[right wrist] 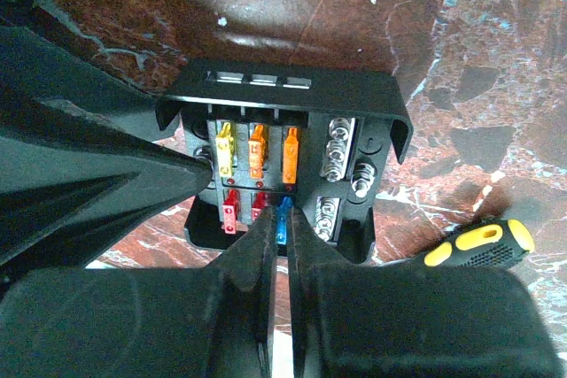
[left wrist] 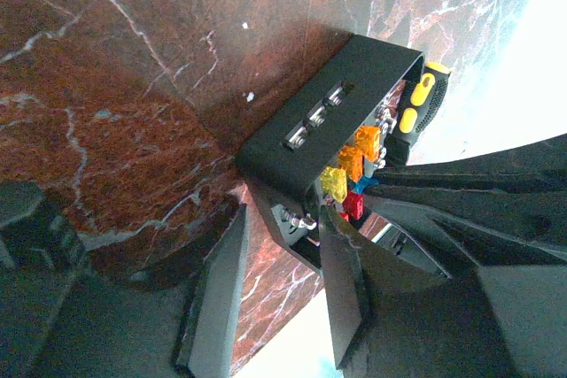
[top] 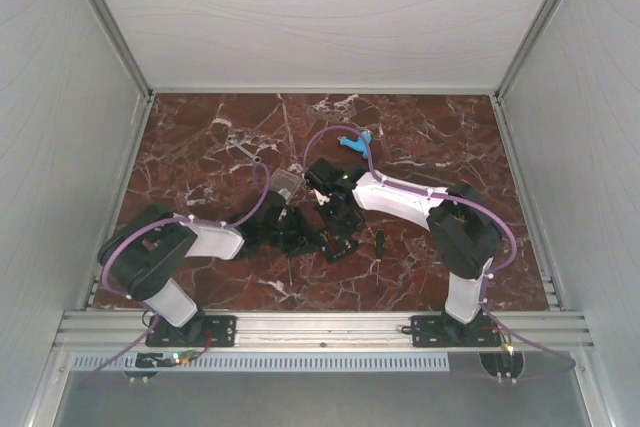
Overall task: Snap on the fuse box
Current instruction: Install the fuse at the fuse box base.
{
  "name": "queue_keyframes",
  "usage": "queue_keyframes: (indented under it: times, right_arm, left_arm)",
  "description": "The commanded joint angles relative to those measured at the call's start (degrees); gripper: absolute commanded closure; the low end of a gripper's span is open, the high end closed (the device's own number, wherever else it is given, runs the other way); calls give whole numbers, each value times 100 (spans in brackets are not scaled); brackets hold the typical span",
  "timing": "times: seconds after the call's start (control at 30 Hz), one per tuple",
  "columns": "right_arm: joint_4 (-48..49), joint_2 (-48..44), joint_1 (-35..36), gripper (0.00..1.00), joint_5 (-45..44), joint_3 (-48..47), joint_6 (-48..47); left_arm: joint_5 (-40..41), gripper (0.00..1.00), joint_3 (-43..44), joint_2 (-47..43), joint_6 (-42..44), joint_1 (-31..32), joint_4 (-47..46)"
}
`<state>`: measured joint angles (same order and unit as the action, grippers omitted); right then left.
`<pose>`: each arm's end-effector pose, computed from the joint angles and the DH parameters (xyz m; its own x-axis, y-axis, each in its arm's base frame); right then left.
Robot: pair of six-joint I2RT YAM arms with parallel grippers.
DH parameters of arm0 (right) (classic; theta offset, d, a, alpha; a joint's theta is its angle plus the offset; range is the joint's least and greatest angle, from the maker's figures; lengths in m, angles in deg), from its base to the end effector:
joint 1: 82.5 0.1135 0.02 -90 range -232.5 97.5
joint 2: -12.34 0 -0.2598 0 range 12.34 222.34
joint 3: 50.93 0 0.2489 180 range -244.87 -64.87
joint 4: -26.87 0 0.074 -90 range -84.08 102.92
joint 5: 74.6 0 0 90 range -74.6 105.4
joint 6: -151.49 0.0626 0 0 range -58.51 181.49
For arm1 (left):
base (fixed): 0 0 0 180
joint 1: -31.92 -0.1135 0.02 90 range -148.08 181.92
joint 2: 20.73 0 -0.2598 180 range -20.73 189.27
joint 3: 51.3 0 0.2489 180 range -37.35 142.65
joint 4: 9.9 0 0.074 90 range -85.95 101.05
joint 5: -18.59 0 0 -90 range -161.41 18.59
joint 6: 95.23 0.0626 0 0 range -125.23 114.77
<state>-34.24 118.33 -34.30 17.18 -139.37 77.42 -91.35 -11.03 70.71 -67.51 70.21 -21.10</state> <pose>0.2357 0.2665 0.1543 -0.8340 -0.5213 -0.1807 -0.5410 0.8369 0.0833 0.2100 -0.1930 0.0940 -0.9318 -0.3246 -0.1625 -0.0800 0.6202 -0.7803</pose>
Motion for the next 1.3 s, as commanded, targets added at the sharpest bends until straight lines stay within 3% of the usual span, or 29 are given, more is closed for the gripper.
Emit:
queue_keyframes:
  times: [0.0,0.27,0.4,0.57,0.73,1.03,1.27]
  right_arm:
    - [62,650,-4,100,-439,459,12]
    - [65,629,-6,100,-594,445,69]
    - [171,199,95,100,-470,360,-1]
    - [217,-348,136,84,-263,266,13]
    - [276,-779,154,79,-182,305,157]
    - [655,-1403,67,81,-18,794,422]
    - [1127,-1493,-196,82,458,1113,619]
  left_arm:
    - [60,62,110,86,102,-14,-27]
    - [59,62,92,51,111,-14,-19]
    - [84,61,89,-72,133,-14,90]
    - [209,60,130,-338,205,-14,431]
    - [391,57,252,-681,348,-14,994]
    - [924,45,708,-1262,1312,-149,2037]
    - [818,38,1357,-855,2308,-341,2180]
